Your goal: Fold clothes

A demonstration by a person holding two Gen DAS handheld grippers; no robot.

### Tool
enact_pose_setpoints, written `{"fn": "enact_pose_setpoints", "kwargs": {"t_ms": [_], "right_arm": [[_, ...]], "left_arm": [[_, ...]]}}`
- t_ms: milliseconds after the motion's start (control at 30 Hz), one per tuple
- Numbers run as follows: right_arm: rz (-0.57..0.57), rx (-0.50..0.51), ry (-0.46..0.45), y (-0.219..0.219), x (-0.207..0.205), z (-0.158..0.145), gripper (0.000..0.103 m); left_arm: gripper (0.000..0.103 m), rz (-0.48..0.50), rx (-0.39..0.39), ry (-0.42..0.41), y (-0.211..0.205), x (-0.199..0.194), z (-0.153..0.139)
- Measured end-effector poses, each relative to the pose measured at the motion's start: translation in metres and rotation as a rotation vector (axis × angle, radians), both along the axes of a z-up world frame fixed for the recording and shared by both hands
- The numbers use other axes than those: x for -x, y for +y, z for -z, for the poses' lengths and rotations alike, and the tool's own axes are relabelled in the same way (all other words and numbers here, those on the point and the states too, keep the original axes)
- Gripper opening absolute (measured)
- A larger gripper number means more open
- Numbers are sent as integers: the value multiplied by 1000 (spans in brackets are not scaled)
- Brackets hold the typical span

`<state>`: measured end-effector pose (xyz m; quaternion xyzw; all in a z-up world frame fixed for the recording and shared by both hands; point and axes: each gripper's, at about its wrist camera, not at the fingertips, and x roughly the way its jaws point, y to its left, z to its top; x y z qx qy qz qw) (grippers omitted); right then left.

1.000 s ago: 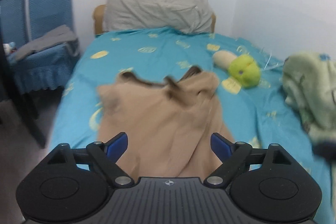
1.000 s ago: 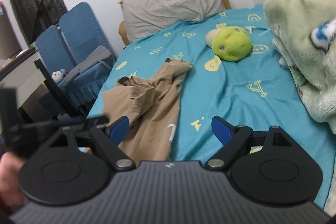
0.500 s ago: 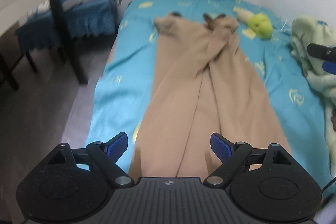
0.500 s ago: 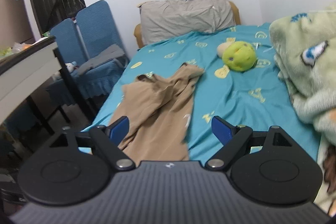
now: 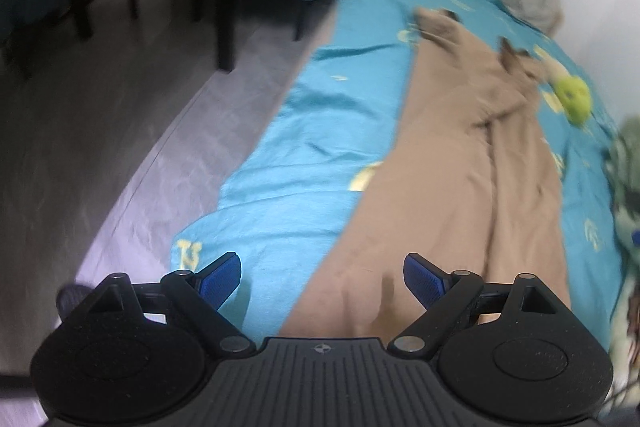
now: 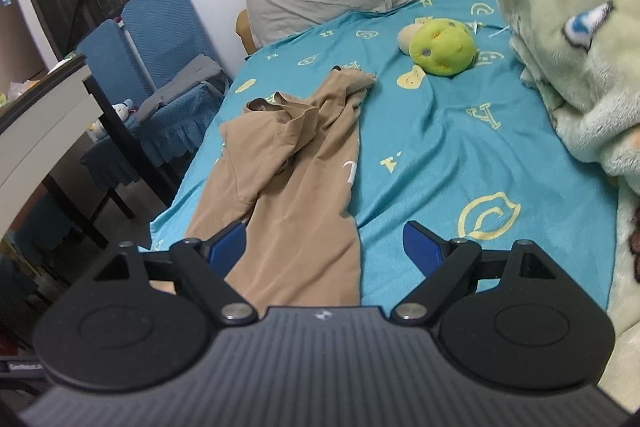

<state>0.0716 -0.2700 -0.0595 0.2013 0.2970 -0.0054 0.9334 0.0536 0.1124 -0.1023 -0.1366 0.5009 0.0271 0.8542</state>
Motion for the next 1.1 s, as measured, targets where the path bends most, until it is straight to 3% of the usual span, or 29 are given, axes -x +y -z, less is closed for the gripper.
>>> {"fn": "enact_pose_setpoints", "kwargs": {"t_ms": [267, 600, 667, 700, 733, 800, 900, 1000, 1100], "right_arm": [[-26, -43, 32, 9, -10, 6, 87], [-8, -80, 88, 2, -11, 19, 87], [-3, -85, 106, 0, -12, 23, 87], [0, -87, 114, -1, -13, 25, 87], [3, -90, 123, -2, -13, 27, 87], [10, -103, 131, -5, -13, 29, 87], [21, -121, 131, -9, -12, 30, 87], [33, -137, 135, -13, -10, 31, 87], [43, -154, 157, -16, -13, 35, 87]], "left_arm": [[85, -94, 123, 112, 19, -8, 25], [60, -27, 77, 224, 4, -8, 39], [44, -7, 27, 221, -2, -5, 37], [22, 8, 1, 217, -5, -4, 35], [7, 34, -14, 211, -9, -2, 33], [6, 91, -57, 173, -20, 3, 24], [5, 204, -183, 59, -45, 16, 0], [4, 388, -305, -107, -82, 41, -33], [4, 636, -423, -242, -126, 76, -54]]}}
